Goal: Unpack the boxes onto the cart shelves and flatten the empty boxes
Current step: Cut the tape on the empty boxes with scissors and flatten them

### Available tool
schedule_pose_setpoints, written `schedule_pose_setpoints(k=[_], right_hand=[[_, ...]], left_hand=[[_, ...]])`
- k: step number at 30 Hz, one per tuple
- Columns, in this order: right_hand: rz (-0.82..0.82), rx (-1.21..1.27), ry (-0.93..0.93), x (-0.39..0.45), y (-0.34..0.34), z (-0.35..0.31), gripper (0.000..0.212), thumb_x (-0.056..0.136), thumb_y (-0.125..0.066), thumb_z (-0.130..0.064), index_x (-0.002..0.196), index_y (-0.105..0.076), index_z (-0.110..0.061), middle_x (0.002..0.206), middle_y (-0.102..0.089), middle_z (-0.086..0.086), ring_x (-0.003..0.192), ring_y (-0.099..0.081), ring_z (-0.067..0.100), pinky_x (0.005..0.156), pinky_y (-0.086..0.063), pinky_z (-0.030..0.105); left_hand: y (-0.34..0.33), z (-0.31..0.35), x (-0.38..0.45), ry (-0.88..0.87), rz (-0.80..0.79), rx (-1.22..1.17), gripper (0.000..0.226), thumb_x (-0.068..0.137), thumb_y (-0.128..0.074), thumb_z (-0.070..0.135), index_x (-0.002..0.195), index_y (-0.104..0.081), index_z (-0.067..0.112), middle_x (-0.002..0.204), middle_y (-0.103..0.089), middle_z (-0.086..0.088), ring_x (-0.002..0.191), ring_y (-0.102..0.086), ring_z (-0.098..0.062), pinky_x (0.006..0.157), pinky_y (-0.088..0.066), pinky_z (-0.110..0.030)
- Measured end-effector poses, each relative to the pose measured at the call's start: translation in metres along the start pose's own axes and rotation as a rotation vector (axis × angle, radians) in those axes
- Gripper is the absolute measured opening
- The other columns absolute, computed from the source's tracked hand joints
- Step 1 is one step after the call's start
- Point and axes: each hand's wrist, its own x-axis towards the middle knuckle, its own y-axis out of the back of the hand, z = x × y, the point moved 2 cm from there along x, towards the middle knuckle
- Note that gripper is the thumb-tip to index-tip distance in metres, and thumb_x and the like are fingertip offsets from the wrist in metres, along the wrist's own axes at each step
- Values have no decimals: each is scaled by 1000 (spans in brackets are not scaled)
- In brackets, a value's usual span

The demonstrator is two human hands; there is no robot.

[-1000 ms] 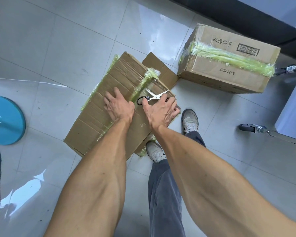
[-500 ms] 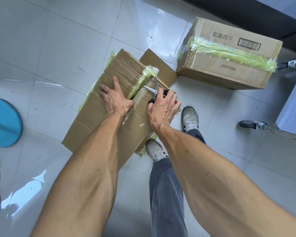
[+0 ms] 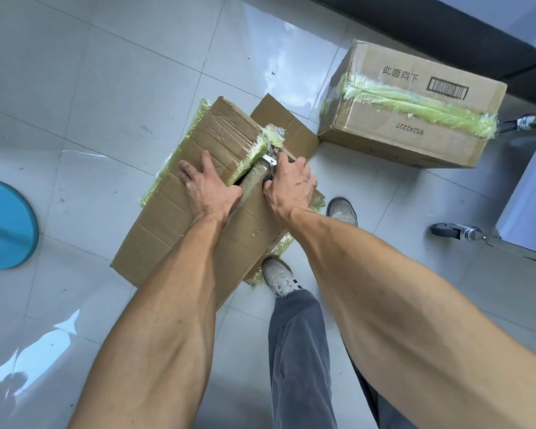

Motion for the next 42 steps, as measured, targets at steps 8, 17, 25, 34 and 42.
schedule_pose_setpoints(k=[8,17,25,34,42], right_hand=[[13,55,31,-14,-8,-1,21,92,-48,-7,113,-47,-8,76,-46,1,73,-46,21,87,-49,42],[30,-103,128,10,5,1,22,94,-49,-7,116,-46,-11,93,-53,8,76,-39,22,70,-34,36],[80,-128,214,7,6,8,24,94,-39,1,111,-48,-13,86,-47,3,72,-36,19,80,-33,37],[70,-232,231,21,9,-1,35,98,-48,-4,132,-43,-9,105,-55,11,80,-38,19,71,-39,34],[91,-158,297,35,29,-16,41,98,-33,4,136,-40,-6,102,-56,9,74,-42,19,77,-36,35]], left_hand=[[5,0,-4,30,-6,-47,102,56,-69,24,149,-29,20,155,-15,-36,142,-26,-49,115,-28,-43],[4,-2,-10,33,27,-63,97,53,-64,20,145,-33,19,155,-20,-33,139,-32,-47,113,-33,-46],[11,-4,-12,45,26,-96,85,54,-58,19,137,-38,18,146,-35,-27,125,-47,-46,107,-40,-46],[7,-2,-8,23,47,-28,79,59,-60,18,135,-39,15,145,-37,-28,127,-47,-45,104,-43,-48],[10,-14,-12,8,138,-123,75,53,-47,26,127,-43,20,137,-49,-20,106,-59,-38,85,-39,-34]])
